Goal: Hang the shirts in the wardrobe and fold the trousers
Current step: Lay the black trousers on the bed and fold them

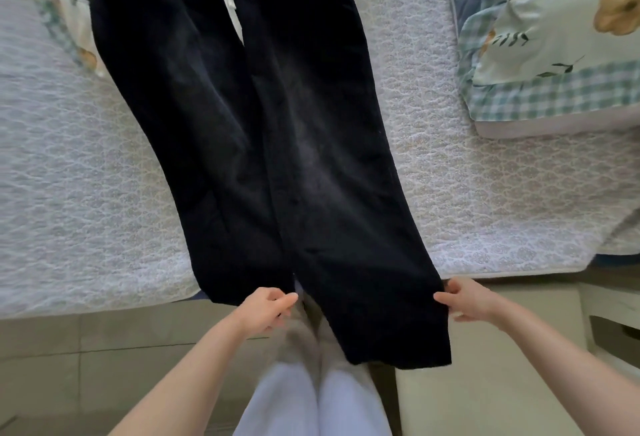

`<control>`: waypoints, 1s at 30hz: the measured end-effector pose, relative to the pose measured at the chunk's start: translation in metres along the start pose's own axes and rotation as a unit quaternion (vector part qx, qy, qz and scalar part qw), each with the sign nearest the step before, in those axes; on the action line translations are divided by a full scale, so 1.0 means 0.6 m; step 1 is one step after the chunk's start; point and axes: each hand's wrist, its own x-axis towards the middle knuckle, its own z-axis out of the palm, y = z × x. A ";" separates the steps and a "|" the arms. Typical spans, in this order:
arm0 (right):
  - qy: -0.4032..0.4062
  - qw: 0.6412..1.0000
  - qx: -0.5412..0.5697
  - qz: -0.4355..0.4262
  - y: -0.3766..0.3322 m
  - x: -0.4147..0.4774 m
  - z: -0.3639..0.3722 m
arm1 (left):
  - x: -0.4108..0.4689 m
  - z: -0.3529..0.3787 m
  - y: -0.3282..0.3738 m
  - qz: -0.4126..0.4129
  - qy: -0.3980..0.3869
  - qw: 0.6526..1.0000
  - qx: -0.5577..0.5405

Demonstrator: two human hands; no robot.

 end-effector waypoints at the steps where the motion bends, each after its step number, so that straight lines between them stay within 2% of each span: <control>1: 0.029 0.997 -0.074 0.002 -0.004 0.008 0.001 | 0.006 -0.010 -0.008 -0.002 0.047 0.999 0.006; 3: 0.046 0.977 -0.209 0.005 -0.026 0.013 0.009 | 0.012 -0.035 -0.021 -0.004 0.150 0.988 -0.026; 6: 0.038 0.964 -0.261 0.001 -0.078 -0.008 0.021 | 0.015 -0.080 -0.036 -0.002 0.270 0.960 -0.076; 9: 0.042 0.973 -0.228 0.010 -0.141 -0.024 0.030 | 0.015 -0.122 -0.047 0.005 0.354 0.932 -0.083; 12: 0.038 0.979 -0.179 -0.090 -0.217 -0.029 0.048 | 0.014 -0.150 -0.044 0.014 0.403 0.911 -0.089; 14: 0.041 0.988 -0.068 -0.135 -0.265 -0.025 0.067 | 0.015 -0.165 -0.036 0.026 0.420 0.901 -0.104; 20: -0.001 0.962 0.149 -0.227 -0.399 -0.020 0.138 | 0.042 -0.200 -0.036 0.016 0.329 0.922 -0.203; 23: -0.014 0.948 0.186 -0.258 -0.445 -0.011 0.175 | 0.039 -0.206 -0.042 0.056 0.278 0.935 -0.215; 27: 0.126 0.966 0.084 -0.211 -0.468 0.015 0.198 | 0.007 -0.226 -0.073 0.077 0.190 0.954 -0.219; 30: 0.216 0.961 0.037 -0.170 -0.471 0.020 0.207 | -0.027 -0.239 -0.103 0.080 0.090 0.947 -0.298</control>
